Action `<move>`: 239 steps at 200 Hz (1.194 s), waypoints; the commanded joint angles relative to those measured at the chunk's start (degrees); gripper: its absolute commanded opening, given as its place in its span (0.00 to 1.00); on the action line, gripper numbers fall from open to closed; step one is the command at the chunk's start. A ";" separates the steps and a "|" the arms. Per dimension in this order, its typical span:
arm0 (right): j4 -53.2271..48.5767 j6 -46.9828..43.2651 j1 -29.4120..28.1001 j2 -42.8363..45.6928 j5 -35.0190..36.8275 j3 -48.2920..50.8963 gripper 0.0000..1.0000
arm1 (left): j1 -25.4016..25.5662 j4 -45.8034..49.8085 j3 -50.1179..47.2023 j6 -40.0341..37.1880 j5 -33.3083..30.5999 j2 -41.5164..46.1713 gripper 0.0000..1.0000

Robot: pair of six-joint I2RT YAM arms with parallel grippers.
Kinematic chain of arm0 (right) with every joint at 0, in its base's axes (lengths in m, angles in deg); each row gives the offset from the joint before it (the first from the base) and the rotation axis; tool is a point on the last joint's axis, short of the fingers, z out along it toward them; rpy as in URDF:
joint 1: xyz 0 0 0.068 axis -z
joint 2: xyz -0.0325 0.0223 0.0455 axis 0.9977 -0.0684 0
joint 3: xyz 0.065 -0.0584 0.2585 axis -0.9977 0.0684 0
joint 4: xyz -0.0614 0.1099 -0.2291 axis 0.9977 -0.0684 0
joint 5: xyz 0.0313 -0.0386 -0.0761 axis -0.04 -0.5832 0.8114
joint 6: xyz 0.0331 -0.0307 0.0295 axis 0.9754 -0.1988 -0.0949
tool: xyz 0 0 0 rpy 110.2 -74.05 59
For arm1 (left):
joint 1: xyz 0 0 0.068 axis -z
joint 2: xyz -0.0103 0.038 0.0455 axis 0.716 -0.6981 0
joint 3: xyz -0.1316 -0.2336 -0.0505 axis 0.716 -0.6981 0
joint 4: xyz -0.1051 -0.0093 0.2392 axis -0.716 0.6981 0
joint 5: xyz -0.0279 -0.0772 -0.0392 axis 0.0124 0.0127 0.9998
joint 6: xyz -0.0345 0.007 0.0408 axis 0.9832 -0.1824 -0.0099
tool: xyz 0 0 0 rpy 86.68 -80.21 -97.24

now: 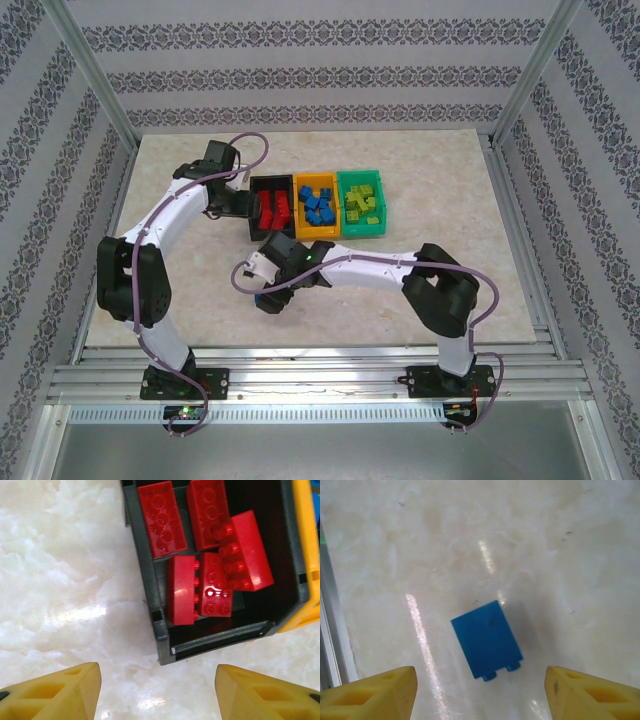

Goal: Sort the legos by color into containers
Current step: Pick up the lego from the bottom-center of the table.

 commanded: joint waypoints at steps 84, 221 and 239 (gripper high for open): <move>1.12 -0.78 -0.52 -9.51 -2.41 -4.81 0.66 | -1.74 2.85 1.44 1.25 1.39 -1.76 0.62; 10.43 4.43 8.03 1.78 -6.25 4.76 0.27 | -1.74 3.57 2.51 0.59 4.16 -3.13 0.62; 12.88 6.38 11.91 4.94 -3.96 6.74 0.28 | -1.78 3.69 2.45 0.42 4.11 -2.99 0.62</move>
